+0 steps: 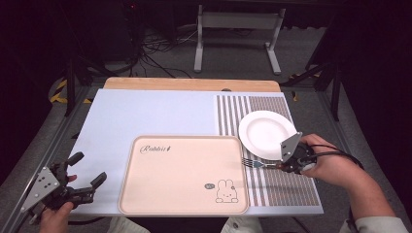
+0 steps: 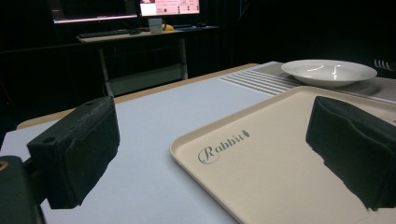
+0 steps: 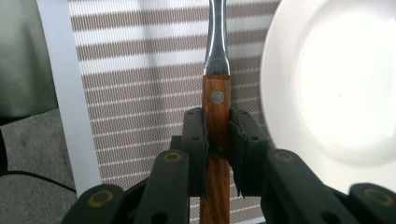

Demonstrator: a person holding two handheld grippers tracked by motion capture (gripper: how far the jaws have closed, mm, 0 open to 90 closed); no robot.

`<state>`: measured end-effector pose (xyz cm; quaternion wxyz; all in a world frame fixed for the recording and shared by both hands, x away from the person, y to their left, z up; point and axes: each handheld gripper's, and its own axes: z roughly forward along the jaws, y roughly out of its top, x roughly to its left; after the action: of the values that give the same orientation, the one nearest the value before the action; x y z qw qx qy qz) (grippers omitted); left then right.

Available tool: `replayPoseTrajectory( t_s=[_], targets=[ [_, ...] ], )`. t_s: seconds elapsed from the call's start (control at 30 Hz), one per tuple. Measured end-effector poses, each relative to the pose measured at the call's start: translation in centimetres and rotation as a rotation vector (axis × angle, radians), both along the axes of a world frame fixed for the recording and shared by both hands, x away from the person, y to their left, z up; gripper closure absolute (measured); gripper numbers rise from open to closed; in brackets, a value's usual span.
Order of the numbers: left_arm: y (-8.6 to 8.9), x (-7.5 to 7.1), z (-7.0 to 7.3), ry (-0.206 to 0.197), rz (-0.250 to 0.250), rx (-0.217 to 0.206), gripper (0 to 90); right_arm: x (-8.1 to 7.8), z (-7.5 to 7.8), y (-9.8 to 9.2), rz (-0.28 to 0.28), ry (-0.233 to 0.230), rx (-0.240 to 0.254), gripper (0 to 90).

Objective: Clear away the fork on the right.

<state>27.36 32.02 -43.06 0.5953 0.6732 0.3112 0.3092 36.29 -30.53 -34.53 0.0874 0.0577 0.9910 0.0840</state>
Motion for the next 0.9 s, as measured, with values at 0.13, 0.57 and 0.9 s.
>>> replayPoseTrajectory(
  t_s=[0.13,0.57,0.9],
  targets=[
    [0.0,0.0,0.0,0.0,-0.001,-0.002,3.6,0.2,0.7,1.1,-0.002,-0.008,0.028,77.2],
    [0.0,0.0,0.0,-0.004,-0.003,-0.002,3.6,0.7,1.8,4.1,-0.055,0.004,0.13,77.2],
    [0.1,0.0,0.1,-0.002,-0.006,0.001,3.6,1.0,2.1,5.9,-0.153,-0.002,0.153,77.2]
  ],
)
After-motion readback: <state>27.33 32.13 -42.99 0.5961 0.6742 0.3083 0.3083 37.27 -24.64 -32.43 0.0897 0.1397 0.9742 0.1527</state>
